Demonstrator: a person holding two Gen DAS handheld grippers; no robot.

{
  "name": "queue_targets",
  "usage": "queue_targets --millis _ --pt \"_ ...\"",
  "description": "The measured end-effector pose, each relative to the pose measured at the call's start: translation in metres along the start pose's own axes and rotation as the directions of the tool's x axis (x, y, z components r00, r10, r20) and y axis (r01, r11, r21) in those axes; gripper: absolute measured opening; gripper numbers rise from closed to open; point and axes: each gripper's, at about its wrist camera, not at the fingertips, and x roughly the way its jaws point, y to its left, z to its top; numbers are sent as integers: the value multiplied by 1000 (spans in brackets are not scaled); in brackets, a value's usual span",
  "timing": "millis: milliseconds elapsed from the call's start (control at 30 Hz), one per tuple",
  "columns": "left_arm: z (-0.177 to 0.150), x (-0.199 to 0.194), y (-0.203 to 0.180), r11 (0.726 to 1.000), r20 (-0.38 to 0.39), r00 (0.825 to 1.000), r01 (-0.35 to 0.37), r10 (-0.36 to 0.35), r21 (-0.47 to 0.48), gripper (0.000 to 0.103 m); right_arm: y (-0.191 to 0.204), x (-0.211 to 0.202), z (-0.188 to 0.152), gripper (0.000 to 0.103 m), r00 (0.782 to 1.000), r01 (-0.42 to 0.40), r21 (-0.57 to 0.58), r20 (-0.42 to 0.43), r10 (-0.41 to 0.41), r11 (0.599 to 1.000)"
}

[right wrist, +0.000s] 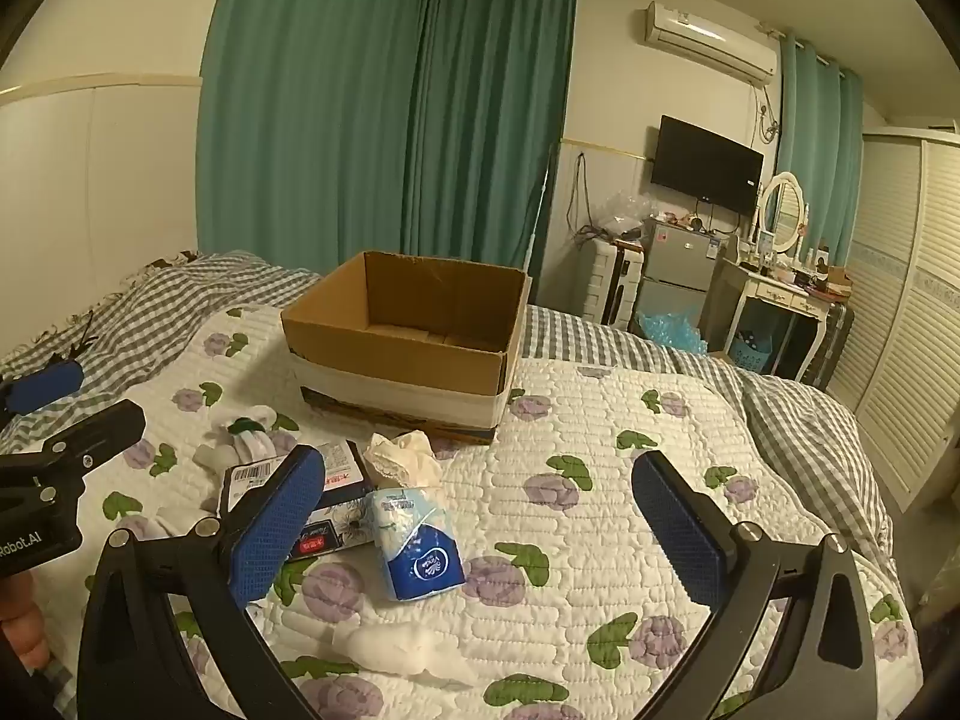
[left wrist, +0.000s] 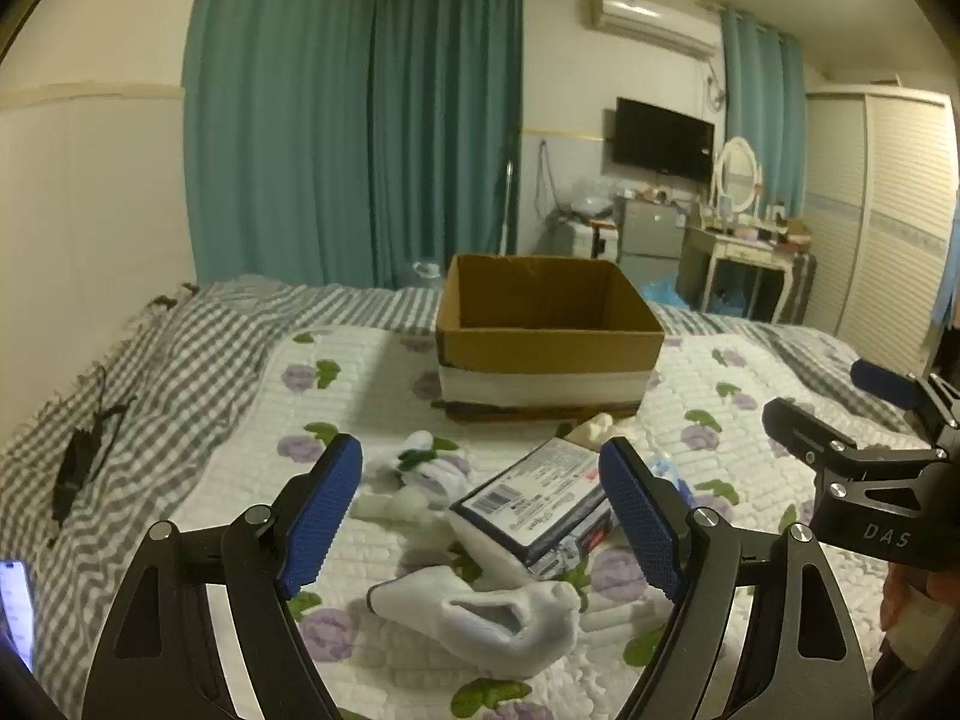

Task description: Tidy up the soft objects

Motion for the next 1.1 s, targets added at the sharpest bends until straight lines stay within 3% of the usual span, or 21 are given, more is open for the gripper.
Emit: queue_targets --millis 1100 --pt "-4 5 -2 1000 -8 1000 -13 13 11 83 2 2 -1 103 1000 -5 6 -11 5 1000"
